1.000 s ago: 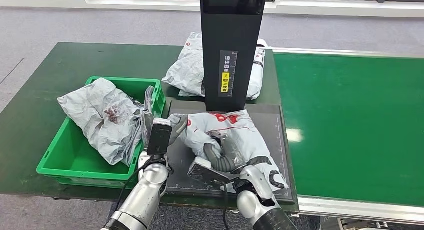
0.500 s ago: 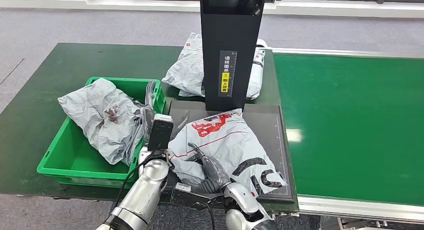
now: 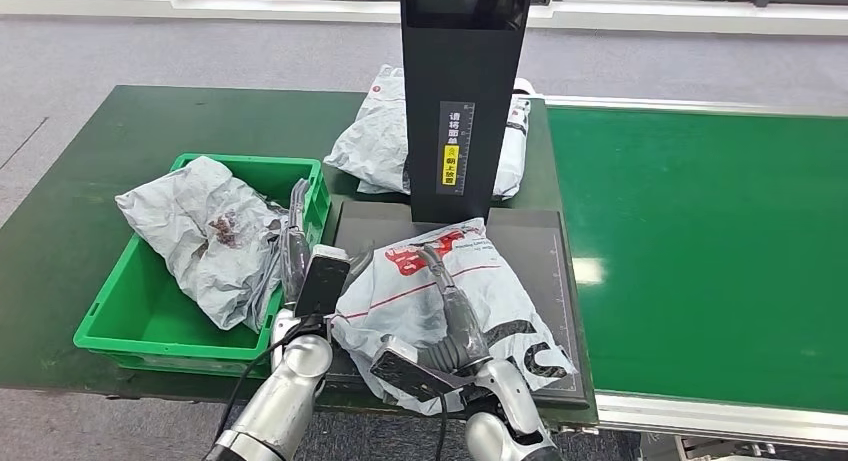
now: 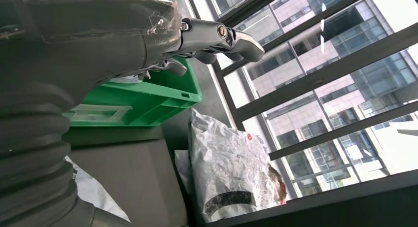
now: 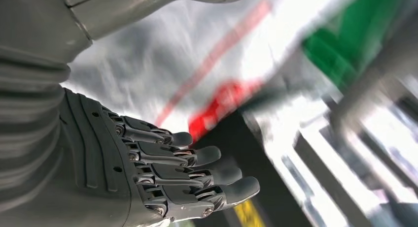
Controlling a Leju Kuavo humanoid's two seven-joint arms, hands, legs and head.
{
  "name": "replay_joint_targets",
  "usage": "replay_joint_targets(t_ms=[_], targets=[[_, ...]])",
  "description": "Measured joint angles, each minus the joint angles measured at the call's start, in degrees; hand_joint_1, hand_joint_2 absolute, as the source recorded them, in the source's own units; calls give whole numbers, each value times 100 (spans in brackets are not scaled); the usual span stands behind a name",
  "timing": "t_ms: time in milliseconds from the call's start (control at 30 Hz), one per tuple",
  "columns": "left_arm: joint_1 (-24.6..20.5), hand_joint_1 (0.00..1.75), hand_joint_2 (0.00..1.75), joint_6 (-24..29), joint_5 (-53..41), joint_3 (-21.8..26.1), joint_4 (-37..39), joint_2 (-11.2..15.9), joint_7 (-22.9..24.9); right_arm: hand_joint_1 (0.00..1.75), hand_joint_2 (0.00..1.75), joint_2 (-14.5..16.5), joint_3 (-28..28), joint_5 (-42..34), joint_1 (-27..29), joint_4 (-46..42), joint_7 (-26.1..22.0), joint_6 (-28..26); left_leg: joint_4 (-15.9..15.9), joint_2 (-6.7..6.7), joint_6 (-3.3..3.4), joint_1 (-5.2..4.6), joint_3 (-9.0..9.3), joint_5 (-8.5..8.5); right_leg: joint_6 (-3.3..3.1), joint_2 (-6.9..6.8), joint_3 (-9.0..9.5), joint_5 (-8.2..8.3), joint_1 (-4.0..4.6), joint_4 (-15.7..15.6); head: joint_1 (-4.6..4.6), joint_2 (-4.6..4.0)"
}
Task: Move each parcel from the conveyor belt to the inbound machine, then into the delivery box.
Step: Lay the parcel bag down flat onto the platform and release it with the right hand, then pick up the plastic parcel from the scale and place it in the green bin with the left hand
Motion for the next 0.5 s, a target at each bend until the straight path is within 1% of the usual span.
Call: replay_joint_targets(t_ms=[133, 233, 300, 433, 500], targets=[[1, 0, 175, -108, -207, 0, 68, 3, 111, 0, 175, 32, -320, -850, 257, -547, -935, -943, 0, 0, 0, 0, 0, 0, 0, 0, 0, 0, -1, 0, 1, -1], [2, 0, 175, -162, -370, -6, 163, 3, 183, 0, 175, 31, -585, -1471, 478, -974, -1489, -1359, 0, 0, 1, -2, 0, -2, 0, 1, 0, 0, -2, -1, 2, -1], [3, 0, 175, -177, -465, -24, 236, 4, 221, 0, 175, 31, -715, -1659, 606, -1186, -1669, -1466, 0, 0, 1, -2, 0, -3, 0, 3, 0, 0, -3, -1, 1, -1], [5, 0, 175, -202, -551, -71, 346, 10, 258, 0, 175, 32, -842, -1783, 756, -1431, -1763, -1513, 0, 1, 0, -2, 0, -3, 0, 4, -2, 0, -1, -1, 1, 0], [6, 0, 175, -315, -648, -102, 389, 20, 352, 0, 175, 32, -881, -1856, 787, -1491, -1817, -1552, -1, 1, 0, -1, 1, -2, 0, 4, -2, 0, -1, -1, 1, 0]])
